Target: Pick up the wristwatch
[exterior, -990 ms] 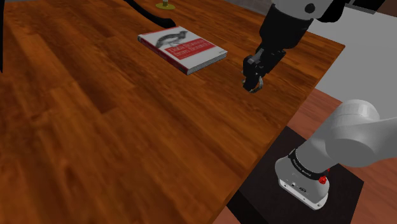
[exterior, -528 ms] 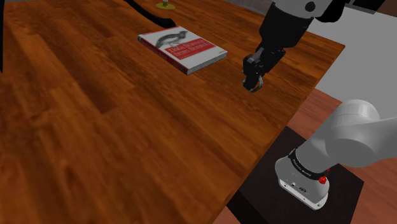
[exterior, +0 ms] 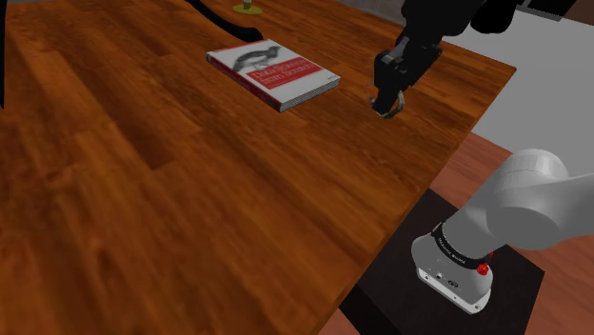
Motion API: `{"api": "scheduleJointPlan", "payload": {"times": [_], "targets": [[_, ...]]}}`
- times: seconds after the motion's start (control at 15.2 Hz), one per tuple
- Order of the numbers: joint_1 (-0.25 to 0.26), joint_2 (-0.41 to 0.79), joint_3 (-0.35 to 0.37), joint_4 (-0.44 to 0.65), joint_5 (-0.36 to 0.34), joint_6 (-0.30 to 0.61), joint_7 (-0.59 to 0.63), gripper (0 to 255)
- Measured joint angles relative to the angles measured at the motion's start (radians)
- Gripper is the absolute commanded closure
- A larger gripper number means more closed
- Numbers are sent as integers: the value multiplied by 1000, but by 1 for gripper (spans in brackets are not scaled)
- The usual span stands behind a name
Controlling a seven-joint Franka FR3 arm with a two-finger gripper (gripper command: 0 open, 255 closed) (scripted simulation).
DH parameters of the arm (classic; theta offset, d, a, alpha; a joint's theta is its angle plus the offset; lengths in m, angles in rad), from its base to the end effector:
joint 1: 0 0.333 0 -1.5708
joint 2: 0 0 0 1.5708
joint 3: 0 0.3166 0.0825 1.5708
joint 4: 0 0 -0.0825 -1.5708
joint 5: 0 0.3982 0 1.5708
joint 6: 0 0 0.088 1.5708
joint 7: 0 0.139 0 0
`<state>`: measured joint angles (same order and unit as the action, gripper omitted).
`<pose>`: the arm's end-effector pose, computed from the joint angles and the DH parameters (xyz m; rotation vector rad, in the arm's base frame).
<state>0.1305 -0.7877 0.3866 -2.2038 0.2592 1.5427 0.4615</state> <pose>0.2578 0.2347 0.6029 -3.1139 0.0327 -0.1267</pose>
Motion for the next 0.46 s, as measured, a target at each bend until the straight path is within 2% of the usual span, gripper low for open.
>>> {"api": "scheduleJointPlan", "payload": {"times": [0.46], "targets": [[-10, 37, -10, 115, -15, -78, 9, 255]]}}
